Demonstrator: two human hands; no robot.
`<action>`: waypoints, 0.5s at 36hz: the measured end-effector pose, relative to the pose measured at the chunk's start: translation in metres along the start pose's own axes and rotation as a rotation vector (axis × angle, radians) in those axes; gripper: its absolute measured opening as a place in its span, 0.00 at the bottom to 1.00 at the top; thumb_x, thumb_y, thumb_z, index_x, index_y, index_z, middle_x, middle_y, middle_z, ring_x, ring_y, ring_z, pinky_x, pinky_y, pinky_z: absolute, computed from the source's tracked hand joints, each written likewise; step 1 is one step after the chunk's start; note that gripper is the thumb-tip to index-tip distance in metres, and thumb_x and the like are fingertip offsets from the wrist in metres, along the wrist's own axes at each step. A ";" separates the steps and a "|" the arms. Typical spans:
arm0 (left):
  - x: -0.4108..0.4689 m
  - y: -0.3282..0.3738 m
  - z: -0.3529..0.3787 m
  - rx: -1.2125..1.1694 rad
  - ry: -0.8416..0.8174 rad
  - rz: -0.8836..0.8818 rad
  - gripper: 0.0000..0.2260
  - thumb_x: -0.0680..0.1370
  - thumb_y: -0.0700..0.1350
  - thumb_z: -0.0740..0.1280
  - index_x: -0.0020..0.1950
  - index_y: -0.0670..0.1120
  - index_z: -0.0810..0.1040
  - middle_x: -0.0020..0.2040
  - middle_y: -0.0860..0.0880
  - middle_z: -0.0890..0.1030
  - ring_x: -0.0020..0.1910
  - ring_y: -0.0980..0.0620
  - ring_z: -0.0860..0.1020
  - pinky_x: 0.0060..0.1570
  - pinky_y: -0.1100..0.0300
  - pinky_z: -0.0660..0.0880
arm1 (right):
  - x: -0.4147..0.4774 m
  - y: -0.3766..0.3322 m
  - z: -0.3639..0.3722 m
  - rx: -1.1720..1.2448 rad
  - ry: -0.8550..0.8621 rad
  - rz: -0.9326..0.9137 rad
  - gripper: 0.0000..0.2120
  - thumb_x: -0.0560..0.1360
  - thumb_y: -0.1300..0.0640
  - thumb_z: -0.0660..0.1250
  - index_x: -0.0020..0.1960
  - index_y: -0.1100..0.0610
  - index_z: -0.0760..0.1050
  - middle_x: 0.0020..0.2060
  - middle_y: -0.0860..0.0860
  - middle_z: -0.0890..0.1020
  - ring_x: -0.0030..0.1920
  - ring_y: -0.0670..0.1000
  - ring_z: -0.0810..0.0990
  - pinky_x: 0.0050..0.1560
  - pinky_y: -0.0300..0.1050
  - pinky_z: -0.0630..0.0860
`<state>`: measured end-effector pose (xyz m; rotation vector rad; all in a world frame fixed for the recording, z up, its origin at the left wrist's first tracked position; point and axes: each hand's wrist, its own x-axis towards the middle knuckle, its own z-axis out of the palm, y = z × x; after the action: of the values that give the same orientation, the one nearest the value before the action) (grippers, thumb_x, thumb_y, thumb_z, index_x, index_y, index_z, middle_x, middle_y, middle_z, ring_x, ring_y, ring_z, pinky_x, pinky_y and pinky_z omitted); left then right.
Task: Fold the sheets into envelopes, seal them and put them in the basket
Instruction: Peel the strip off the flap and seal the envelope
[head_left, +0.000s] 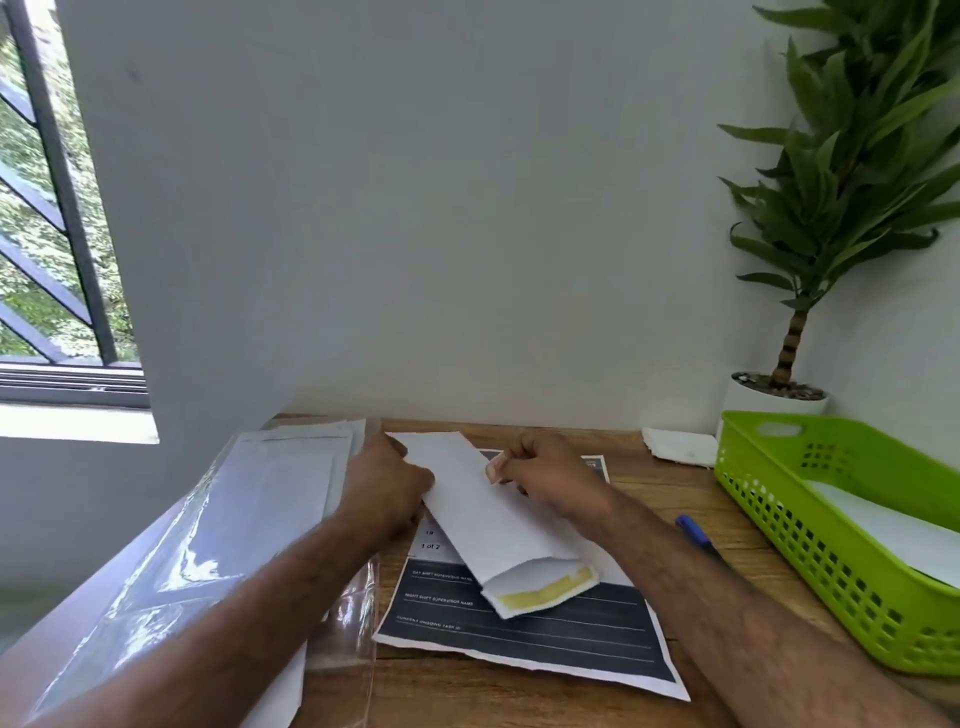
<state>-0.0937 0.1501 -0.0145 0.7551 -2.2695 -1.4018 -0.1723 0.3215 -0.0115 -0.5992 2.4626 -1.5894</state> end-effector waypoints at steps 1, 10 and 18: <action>0.001 0.000 0.001 -0.021 0.008 0.008 0.18 0.73 0.39 0.73 0.56 0.48 0.68 0.48 0.42 0.82 0.38 0.45 0.83 0.34 0.56 0.81 | -0.001 -0.001 0.000 0.014 0.007 -0.002 0.05 0.71 0.59 0.75 0.42 0.57 0.79 0.41 0.53 0.85 0.42 0.48 0.80 0.44 0.45 0.75; -0.004 0.008 -0.001 -0.546 -0.353 -0.075 0.11 0.76 0.33 0.69 0.58 0.36 0.80 0.52 0.37 0.85 0.48 0.40 0.84 0.57 0.40 0.78 | -0.012 -0.019 -0.007 0.369 0.105 0.108 0.08 0.72 0.53 0.77 0.47 0.56 0.82 0.45 0.51 0.86 0.46 0.50 0.81 0.46 0.45 0.77; -0.007 0.009 -0.006 -0.512 -0.446 -0.039 0.12 0.76 0.35 0.67 0.58 0.39 0.80 0.54 0.40 0.85 0.50 0.41 0.84 0.48 0.47 0.83 | -0.013 -0.016 -0.011 0.514 0.086 0.169 0.16 0.70 0.57 0.79 0.54 0.63 0.83 0.50 0.55 0.87 0.54 0.57 0.85 0.62 0.58 0.79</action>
<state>-0.0871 0.1539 -0.0041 0.3439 -2.0308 -2.2247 -0.1599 0.3301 0.0066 -0.2394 1.9603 -2.0915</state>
